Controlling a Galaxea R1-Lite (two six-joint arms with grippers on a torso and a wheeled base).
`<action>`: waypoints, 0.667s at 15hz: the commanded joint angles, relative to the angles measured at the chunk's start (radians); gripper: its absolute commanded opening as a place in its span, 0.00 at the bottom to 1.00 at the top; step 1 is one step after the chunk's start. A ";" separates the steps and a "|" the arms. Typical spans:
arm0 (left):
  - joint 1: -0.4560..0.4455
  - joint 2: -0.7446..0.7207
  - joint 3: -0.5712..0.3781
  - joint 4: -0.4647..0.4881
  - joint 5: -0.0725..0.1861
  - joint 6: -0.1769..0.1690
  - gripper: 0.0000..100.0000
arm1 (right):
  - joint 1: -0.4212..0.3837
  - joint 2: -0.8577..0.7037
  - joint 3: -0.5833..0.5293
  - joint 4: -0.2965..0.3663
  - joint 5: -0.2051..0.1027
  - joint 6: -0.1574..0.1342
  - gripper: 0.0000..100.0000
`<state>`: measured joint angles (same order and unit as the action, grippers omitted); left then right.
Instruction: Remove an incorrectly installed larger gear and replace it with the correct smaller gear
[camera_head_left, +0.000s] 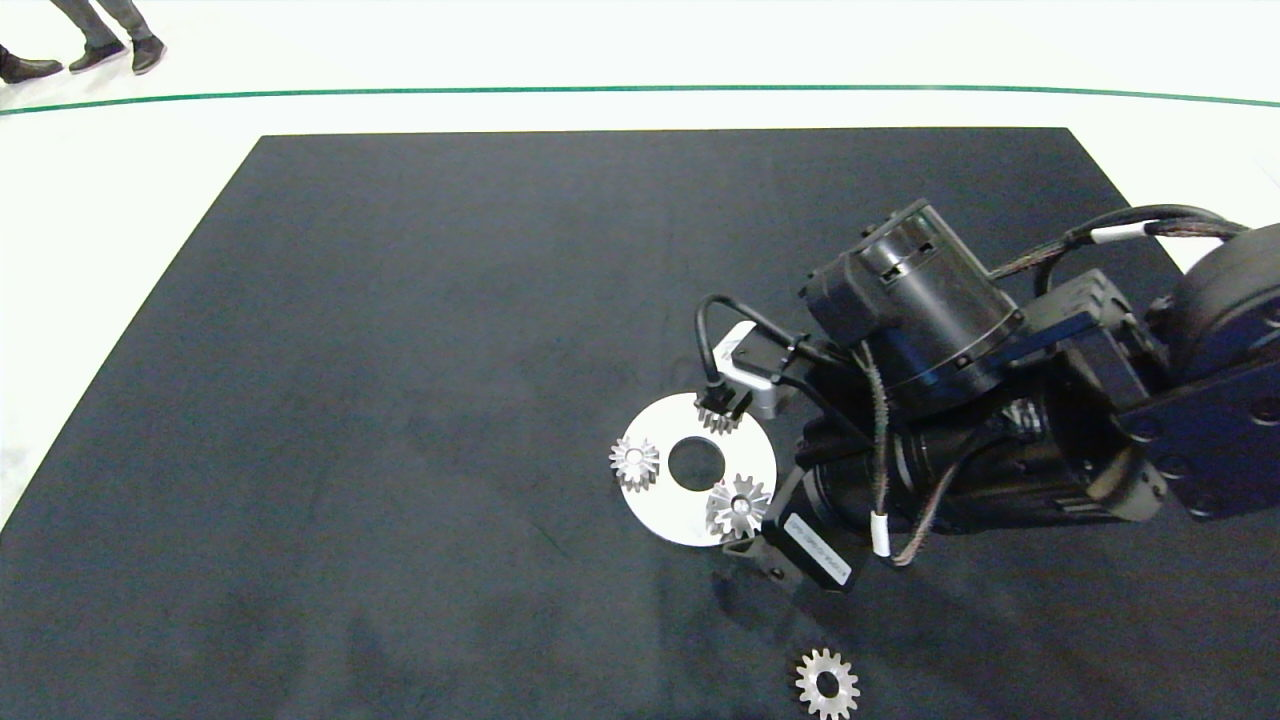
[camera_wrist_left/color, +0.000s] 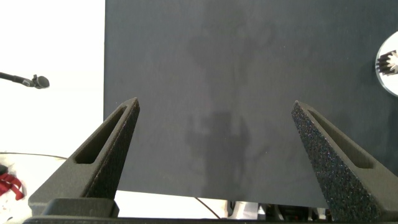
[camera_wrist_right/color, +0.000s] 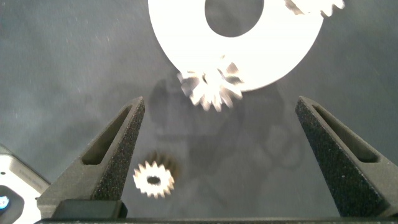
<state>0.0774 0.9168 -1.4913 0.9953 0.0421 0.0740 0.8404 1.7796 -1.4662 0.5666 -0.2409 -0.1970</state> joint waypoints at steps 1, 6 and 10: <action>0.001 -0.006 0.002 0.005 0.001 0.001 1.00 | -0.003 0.106 -0.066 0.004 -0.005 0.002 1.00; -0.001 -0.006 0.008 0.005 -0.001 0.003 1.00 | -0.026 0.161 -0.089 0.006 -0.005 0.002 0.97; -0.001 -0.006 0.011 0.005 -0.001 0.003 1.00 | -0.026 0.166 -0.085 0.006 -0.005 0.002 0.89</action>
<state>0.0764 0.9134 -1.4817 0.9947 0.0409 0.0768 0.8143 1.9455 -1.5530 0.5685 -0.2443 -0.1932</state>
